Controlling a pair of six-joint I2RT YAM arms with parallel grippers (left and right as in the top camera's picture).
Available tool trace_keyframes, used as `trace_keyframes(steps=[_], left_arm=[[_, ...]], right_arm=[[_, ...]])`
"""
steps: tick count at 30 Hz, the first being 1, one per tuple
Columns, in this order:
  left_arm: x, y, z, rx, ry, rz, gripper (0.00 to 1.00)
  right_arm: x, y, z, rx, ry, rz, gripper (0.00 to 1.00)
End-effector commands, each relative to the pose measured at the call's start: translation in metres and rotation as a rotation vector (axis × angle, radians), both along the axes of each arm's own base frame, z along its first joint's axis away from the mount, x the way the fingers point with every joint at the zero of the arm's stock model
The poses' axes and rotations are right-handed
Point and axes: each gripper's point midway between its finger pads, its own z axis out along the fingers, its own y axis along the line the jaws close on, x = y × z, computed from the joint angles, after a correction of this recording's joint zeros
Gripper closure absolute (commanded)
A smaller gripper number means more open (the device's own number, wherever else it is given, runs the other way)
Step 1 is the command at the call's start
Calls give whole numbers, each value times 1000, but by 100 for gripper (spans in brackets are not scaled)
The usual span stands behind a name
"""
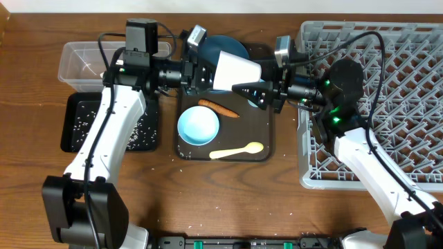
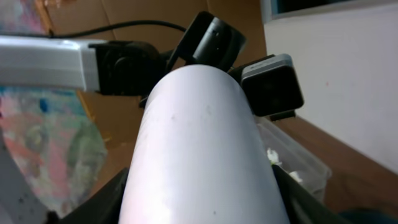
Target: Sort waste into correct bins and load items into the dishwasher rack
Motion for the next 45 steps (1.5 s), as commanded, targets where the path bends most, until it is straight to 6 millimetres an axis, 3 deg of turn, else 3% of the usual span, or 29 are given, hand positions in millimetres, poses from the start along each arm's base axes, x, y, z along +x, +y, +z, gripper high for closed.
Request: trace_keyframes(steps=[1, 3, 7, 17, 22, 27, 32, 39, 42, 45], left_arm=[[-5, -2, 7, -21, -12, -27, 66], [-5, -2, 7, -21, -12, -27, 63], [-4, -1, 7, -21, -12, -24, 60], [7, 8, 4, 1, -31, 29, 59], [27, 12, -12, 95, -56, 137, 59], [50, 20, -35, 234, -55, 281, 59], [60, 36, -68, 402, 28, 403, 59], [59, 87, -129, 787, 128, 584, 59], [54, 107, -145, 917, 162, 635, 59], [49, 121, -153, 999, 183, 661, 59]], right_arm=[[1, 1, 6, 10, -13, -8, 66], [4, -4, 10, 23, -3, -15, 73], [14, -30, 19, 48, 10, -41, 73], [56, -142, 9, 58, 172, -251, 72], [78, -180, -18, 35, 264, -411, 72], [93, -203, -63, -74, 378, -619, 73], [84, -224, -86, -245, 434, -849, 70], [52, -263, -82, -438, 470, -1152, 69], [39, -277, -90, -504, 511, -1241, 69], [26, -281, -110, -570, 596, -1247, 68]])
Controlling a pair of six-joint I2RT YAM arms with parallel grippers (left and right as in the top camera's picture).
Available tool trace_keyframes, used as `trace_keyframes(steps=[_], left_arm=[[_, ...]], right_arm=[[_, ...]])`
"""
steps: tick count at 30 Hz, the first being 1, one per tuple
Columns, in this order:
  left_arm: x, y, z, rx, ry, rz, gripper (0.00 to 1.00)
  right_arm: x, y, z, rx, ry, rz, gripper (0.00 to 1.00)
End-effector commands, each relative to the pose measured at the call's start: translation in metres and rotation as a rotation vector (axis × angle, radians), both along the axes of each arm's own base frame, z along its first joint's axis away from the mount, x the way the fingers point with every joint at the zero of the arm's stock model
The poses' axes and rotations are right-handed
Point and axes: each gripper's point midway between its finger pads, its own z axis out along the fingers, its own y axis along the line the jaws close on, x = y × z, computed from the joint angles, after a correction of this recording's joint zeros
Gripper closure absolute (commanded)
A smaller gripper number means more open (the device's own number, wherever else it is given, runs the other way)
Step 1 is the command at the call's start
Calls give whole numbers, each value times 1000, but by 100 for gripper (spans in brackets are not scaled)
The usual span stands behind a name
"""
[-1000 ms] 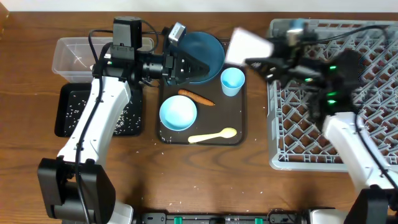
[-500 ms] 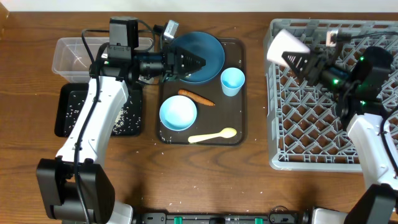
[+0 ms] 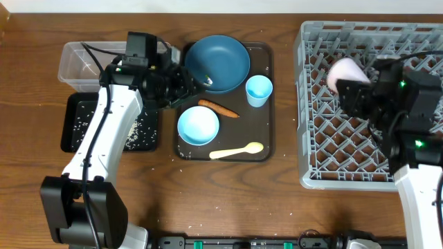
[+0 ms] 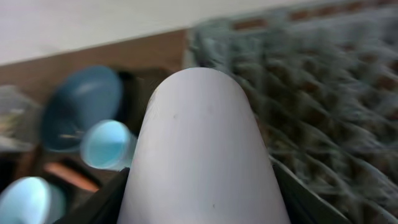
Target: Sort waste into correct bins and load items into the dishwasher rack
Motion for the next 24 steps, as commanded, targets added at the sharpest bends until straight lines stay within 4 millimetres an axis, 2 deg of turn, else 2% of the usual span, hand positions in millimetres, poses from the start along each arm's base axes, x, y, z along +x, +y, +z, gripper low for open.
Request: trace_keyframes(steps=[1, 5, 12, 24], left_arm=[[5, 31, -11, 181, -12, 63, 59], [4, 32, -12, 188, -5, 65, 59], [4, 32, -12, 189, -5, 64, 59], [3, 32, -12, 189, -4, 64, 59]], right_arm=[[-8, -20, -15, -109, 79, -87, 68], [-18, -32, -38, -151, 187, -138, 66], [-23, -35, -72, -160, 328, -139, 65], [-14, -36, -126, -150, 480, -133, 64]])
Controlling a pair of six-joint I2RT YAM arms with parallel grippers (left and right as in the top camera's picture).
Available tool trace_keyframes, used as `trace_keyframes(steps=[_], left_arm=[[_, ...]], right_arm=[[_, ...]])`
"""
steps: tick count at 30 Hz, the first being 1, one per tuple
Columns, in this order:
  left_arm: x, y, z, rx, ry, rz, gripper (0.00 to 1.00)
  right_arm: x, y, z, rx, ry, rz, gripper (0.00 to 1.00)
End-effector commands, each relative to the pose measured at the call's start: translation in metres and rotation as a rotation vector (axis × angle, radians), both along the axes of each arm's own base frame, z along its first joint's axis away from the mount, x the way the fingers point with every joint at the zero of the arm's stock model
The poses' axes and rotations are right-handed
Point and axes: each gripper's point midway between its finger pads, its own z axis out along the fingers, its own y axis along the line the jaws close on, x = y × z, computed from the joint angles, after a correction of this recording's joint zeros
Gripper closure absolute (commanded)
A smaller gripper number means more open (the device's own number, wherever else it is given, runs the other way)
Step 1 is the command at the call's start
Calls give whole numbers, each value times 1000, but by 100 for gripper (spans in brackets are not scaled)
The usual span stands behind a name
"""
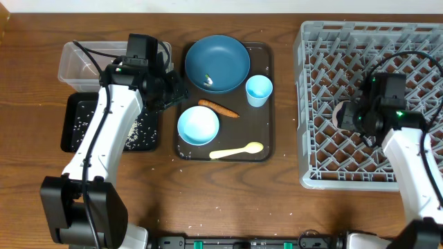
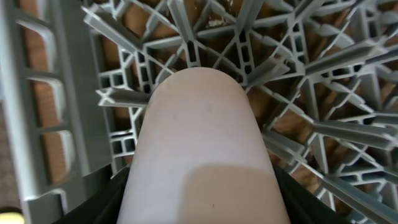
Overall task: Sort waste into correct bins and load items into the dishwasher rack
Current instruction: 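Move the pink cup into the rack with the right gripper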
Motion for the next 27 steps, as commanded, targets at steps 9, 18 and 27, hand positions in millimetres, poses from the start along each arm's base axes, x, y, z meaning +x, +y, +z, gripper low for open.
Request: trace_keyframes(steps=[9, 18, 27], left_arm=[[2, -14, 4, 44, -68, -130, 59], [15, -70, 14, 158, -253, -285, 57], [44, -141, -1, 214, -431, -361, 46]], right_arm=[[16, 9, 3, 59, -14, 19, 1], [25, 15, 74, 87, -47, 38, 1], [19, 15, 85, 86, -29, 44, 1]])
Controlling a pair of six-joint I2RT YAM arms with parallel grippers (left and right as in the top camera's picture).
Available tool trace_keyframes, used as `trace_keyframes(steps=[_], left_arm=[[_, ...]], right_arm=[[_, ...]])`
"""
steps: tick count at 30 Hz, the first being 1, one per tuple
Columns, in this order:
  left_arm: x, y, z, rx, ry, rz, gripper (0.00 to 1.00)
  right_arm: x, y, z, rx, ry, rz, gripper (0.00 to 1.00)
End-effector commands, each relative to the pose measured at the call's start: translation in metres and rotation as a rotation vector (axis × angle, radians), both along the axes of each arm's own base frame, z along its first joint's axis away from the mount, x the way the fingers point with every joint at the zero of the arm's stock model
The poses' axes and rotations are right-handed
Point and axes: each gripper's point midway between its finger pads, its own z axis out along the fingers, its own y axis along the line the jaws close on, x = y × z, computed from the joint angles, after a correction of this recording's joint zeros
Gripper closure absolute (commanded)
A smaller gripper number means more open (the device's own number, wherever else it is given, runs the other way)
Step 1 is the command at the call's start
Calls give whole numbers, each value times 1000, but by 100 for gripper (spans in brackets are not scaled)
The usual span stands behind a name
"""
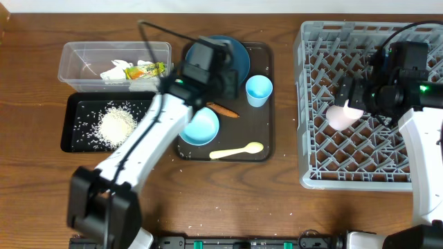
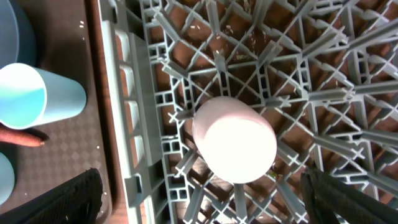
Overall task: Sort waste into correct bins and load items into the dishwasher rack
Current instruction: 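Move the pink cup into the rack with the right gripper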
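Note:
A white cup (image 2: 233, 140) stands upside down in the grey dishwasher rack (image 2: 137, 124), near its left wall; overhead it shows as the white cup (image 1: 342, 114). My right gripper (image 2: 208, 202) hangs open above it, one finger on each side and clear of the cup. My left gripper (image 1: 223, 86) is over the brown tray (image 1: 266, 145), between the blue plate (image 1: 235, 52) and the carrot (image 1: 227, 111); the arm hides its jaws. Also on the tray are a light blue cup (image 1: 259, 90), a blue bowl (image 1: 199, 128) and a yellow spoon (image 1: 237, 150).
A clear bin (image 1: 83, 66) with wrappers stands at the back left. In front of it lies a black tray (image 1: 79, 131) with a pile of rice. The rack (image 1: 374, 152) fills the right side of the table. My left arm crosses the tray's left edge.
My right gripper has let go of the white cup and risen; the cup now stands alone in the rack. My left gripper has moved from the tray's left edge to over the plate and carrot.
Both grippers met at the white cup above the tray. Then my right gripper held it over the rack while the left was back beside the plate. Then the cup was low among the rack's pegs, and now it stands there released.

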Motion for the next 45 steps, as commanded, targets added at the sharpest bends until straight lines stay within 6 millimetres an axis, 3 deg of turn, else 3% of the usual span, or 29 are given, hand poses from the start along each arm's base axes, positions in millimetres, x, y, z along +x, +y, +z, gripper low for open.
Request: trace_keyframes(steps=[1, 4, 8, 13, 18, 25, 33, 34, 35, 39, 43, 45], left_arm=[[15, -14, -28, 62, -27, 6, 45], [23, -28, -49, 56, -27, -4, 41], [30, -32, -73, 66, -9, 5, 40], [31, -32, -84, 74, 8, 5, 41], [29, -34, -92, 82, 22, 0, 55], [24, -40, -111, 102, 54, -16, 57], [24, -40, -110, 99, 51, -16, 81], [24, -40, -110, 96, 53, -11, 89], [24, -40, -108, 87, 55, 0, 94], [21, -43, -86, 29, 53, -6, 94], [8, -41, -37, -98, 69, -35, 94], [-1, -35, -8, -184, 82, -74, 94]], right_arm=[[-1, 2, 5, 3, -3, 11, 1], [-4, 2, 4, 4, 9, 11, 1], [-7, 2, 3, 2, 22, 18, 1], [-7, 2, 3, 2, 22, 18, 1], [-7, 2, 2, 2, 24, 18, 1], [-7, 2, 2, 2, 24, 18, 1], [-7, 2, 2, 2, 26, 18, 1], [-7, 2, 2, 2, 26, 18, 1], [-7, 2, 2, 3, 26, 18, 1], [-7, 4, 2, 7, 24, 21, 1], [0, 22, 9, 102, -18, 76, 1], [7, 45, 19, 199, -80, 188, 1]])
